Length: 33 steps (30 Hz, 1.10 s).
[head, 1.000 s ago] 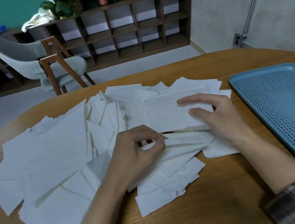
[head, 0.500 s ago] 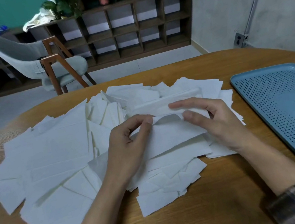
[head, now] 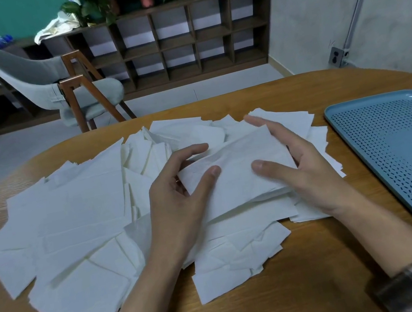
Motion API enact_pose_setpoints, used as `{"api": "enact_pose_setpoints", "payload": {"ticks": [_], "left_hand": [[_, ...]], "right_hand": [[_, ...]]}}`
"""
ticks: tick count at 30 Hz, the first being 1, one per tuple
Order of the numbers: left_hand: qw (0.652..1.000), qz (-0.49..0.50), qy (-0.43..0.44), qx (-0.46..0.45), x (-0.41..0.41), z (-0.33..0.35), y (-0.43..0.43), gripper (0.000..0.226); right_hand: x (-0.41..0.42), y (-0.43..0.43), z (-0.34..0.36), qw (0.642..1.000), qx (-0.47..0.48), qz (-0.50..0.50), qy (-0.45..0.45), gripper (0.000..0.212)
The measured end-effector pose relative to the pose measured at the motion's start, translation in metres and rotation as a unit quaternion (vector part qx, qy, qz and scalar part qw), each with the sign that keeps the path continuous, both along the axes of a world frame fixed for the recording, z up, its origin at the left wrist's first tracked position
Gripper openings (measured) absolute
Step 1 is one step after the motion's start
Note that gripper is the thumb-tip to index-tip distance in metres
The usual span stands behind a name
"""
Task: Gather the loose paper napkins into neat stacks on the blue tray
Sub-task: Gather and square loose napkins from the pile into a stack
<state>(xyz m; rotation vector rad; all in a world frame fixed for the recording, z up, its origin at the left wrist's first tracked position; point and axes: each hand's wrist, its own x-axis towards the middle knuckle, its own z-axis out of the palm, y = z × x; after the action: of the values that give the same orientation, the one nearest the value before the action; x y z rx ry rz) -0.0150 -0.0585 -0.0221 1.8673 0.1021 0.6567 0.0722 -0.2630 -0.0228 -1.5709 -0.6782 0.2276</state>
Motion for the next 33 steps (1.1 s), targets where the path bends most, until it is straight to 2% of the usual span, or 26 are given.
{"api": "enact_pose_setpoints", "payload": {"ticks": [3,10,12,14,16,18,22,24,26,28,33], "left_hand": [[1.000,-0.003,0.005,0.012,0.000,-0.001,-0.001,0.031],[1.000,0.024,-0.008,-0.017,0.002,-0.004,0.001,0.037],[0.998,0.055,-0.014,-0.023,0.003,-0.004,0.001,0.042],[0.997,0.064,0.015,-0.050,0.004,-0.002,0.002,0.050],[0.992,0.003,0.062,-0.113,0.004,-0.001,0.004,0.052],[0.977,-0.075,0.102,-0.169,0.004,0.000,0.004,0.052],[0.988,-0.063,0.102,-0.097,0.002,-0.001,0.002,0.051],[0.992,-0.045,0.094,-0.075,0.003,-0.005,0.004,0.051],[0.993,-0.038,0.091,-0.058,0.003,-0.007,0.006,0.049],[0.994,-0.040,0.089,-0.047,0.003,-0.007,0.005,0.049],[0.994,-0.023,0.102,-0.033,0.005,-0.010,0.006,0.051]], "right_hand": [[-0.001,0.001,0.000,1.000,-0.001,0.019,0.005,0.071],[-0.004,0.004,0.003,1.000,-0.013,-0.002,-0.014,0.073],[-0.004,0.003,0.005,1.000,0.018,-0.012,0.006,0.076],[-0.001,-0.002,0.005,0.995,0.074,0.005,0.059,0.084],[0.000,-0.003,0.006,0.993,0.088,0.014,0.081,0.088],[0.001,-0.001,0.006,0.996,0.056,-0.011,0.073,0.091],[0.003,0.001,0.003,0.997,0.030,-0.007,0.073,0.089],[0.003,-0.003,0.004,0.993,0.043,0.043,0.097,0.086],[0.003,-0.009,0.005,0.989,0.049,0.095,0.107,0.069],[0.001,-0.011,0.008,0.988,0.054,0.108,0.096,0.058],[0.004,-0.011,0.006,0.981,0.089,0.125,0.117,0.049]]}}
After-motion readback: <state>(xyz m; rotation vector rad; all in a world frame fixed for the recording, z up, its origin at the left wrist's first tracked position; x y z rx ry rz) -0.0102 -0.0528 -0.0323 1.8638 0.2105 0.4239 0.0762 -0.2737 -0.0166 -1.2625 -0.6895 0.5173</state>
